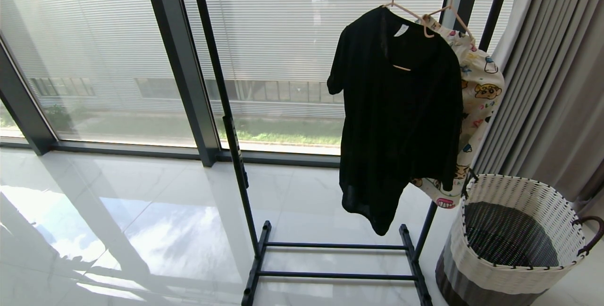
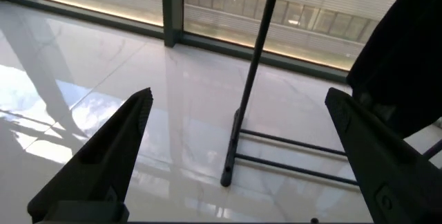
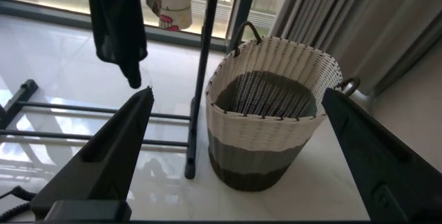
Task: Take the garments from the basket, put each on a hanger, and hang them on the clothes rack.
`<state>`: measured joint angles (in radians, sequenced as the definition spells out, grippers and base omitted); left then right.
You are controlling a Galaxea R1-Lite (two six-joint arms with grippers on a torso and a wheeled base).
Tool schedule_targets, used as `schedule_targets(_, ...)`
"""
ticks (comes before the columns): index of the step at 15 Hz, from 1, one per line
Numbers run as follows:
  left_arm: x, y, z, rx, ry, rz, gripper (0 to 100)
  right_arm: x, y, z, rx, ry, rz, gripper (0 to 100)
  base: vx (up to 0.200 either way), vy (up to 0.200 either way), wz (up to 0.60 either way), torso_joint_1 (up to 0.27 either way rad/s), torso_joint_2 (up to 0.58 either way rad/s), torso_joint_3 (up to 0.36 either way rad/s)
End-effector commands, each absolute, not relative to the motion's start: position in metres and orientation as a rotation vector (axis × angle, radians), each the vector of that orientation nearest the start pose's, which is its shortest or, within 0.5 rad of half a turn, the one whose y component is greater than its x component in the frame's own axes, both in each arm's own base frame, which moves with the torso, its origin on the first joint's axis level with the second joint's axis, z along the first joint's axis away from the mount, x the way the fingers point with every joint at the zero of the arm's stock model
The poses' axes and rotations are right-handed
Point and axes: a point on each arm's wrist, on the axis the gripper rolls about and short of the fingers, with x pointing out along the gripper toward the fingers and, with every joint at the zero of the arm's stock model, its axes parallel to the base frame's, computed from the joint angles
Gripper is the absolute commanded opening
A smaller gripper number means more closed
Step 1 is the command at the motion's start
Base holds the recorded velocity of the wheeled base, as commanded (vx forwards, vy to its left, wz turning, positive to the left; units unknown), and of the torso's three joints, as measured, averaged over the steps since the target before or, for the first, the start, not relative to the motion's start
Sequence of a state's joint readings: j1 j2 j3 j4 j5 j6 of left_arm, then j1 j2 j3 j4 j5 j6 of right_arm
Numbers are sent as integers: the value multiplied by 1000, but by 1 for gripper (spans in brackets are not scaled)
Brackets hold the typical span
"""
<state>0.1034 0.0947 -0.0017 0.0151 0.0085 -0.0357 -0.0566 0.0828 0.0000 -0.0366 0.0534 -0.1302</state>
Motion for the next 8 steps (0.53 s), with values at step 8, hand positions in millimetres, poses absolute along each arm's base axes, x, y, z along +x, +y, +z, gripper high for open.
schedule_targets(8, -15, 2, 77, -46, 127, -121, 100, -15, -1, 77, -107, 86, 206, 100, 0, 0, 0, 0, 0, 0)
